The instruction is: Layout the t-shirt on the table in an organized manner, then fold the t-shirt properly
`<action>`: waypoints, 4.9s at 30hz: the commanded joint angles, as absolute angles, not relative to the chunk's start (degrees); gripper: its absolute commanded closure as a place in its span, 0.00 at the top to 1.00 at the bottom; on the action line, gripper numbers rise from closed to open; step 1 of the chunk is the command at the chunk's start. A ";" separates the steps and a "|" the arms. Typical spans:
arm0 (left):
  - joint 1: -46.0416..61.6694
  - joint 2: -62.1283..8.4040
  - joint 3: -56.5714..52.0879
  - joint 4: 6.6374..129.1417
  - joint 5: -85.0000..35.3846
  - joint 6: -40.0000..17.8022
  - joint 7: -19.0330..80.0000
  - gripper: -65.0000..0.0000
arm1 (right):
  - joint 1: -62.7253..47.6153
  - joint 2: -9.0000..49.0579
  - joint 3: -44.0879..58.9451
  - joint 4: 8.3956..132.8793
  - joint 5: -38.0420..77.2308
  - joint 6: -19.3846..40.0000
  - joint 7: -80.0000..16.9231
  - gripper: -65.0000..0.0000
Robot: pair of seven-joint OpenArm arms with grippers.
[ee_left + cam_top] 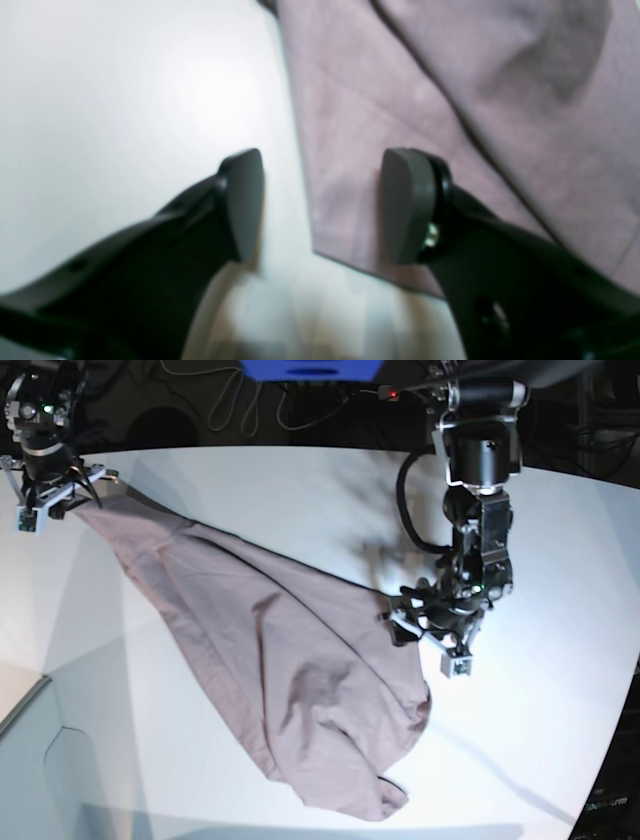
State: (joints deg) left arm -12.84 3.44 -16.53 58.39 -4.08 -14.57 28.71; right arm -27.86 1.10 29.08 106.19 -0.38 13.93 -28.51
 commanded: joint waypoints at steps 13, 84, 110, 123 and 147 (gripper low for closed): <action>-10.59 3.56 -18.77 59.65 -4.62 -14.81 27.74 0.00 | -27.74 2.15 29.32 107.21 -0.31 17.71 -27.21 0.00; -62.73 -10.95 -8.40 84.35 -15.87 -14.90 43.74 0.00 | 50.59 19.03 14.64 102.73 -0.40 25.71 -39.52 0.00; 4.62 -7.43 -23.52 105.63 -15.87 -14.90 51.12 0.00 | -19.03 -3.38 25.80 115.30 -0.04 25.98 -20.88 0.00; 11.56 -2.77 -23.52 94.02 -15.96 -14.99 51.12 0.00 | -26.95 -1.27 26.15 112.40 -0.04 25.98 -20.88 0.00; 14.90 4.44 -44.70 99.30 -22.46 -14.90 52.18 0.41 | -27.82 0.48 26.59 112.75 -0.04 25.98 -20.44 0.37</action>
